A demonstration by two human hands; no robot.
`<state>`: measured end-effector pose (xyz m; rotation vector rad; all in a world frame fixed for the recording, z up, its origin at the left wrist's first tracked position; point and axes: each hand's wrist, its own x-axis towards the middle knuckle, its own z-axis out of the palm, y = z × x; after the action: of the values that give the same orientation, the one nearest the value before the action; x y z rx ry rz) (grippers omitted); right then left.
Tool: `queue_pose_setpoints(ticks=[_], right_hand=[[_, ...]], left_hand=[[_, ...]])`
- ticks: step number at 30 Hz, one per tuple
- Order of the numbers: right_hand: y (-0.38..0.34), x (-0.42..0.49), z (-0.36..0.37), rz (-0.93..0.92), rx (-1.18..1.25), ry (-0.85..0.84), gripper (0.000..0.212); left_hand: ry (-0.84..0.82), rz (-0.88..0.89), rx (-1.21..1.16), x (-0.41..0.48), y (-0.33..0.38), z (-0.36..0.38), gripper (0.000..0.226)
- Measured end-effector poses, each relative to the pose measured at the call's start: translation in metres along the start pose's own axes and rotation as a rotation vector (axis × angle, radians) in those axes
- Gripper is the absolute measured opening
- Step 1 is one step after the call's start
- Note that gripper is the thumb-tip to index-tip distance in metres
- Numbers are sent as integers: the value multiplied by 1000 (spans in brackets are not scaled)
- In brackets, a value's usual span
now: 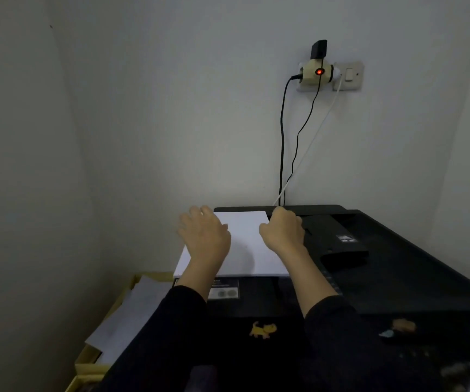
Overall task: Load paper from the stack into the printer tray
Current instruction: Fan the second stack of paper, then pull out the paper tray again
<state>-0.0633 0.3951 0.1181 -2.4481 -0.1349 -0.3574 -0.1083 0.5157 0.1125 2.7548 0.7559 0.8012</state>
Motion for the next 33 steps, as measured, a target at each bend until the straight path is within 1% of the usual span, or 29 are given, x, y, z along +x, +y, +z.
queue_pose_setpoints(ticks=[4, 6, 9, 11, 14, 17, 19, 20, 22, 25, 27, 28, 30, 31, 33], right_hand=[[22, -29, -24, -84, 170, 148, 35], [40, -48, -36, -111, 241, 244, 38], [76, -81, -46, -113, 297, 387, 39], [103, -105, -44, -122, 288, 479, 38], [147, -140, -31, -221, 267, 574, 34], [186, -176, -13, -312, 238, 583, 33], [208, -198, 1, -268, 277, 526, 32], [217, -208, 8, -197, 301, 471, 30], [235, -221, 26, 29, 356, 298, 29], [257, -224, 51, 399, 428, 34, 26], [266, -220, 59, 631, 477, -85, 20], [269, -217, 62, 730, 540, -128, 21], [277, -212, 70, 932, 742, -192, 31], [280, -211, 72, 1030, 879, -230, 36], [286, -210, 78, 1163, 1131, -288, 69]], left_hand=[[142, 127, -189, -39, 31, -7, 56], [216, 204, -276, -66, 47, -6, 55], [330, 288, -312, -114, 64, 3, 54], [340, 308, -320, -148, 68, 16, 54], [354, 361, -327, -202, 66, 42, 43], [343, 432, -353, -257, 59, 73, 33], [244, 395, -387, -289, 53, 95, 32], [161, 341, -402, -301, 49, 106, 33], [-57, 138, -442, -318, 42, 122, 35], [-435, -270, -571, -325, 25, 151, 44], [-609, -541, -711, -319, 19, 159, 56], [-675, -673, -767, -315, 20, 159, 63], [-780, -898, -955, -306, 19, 158, 73], [-824, -993, -1098, -303, 18, 158, 75], [-805, -1148, -1335, -297, 9, 163, 73]])
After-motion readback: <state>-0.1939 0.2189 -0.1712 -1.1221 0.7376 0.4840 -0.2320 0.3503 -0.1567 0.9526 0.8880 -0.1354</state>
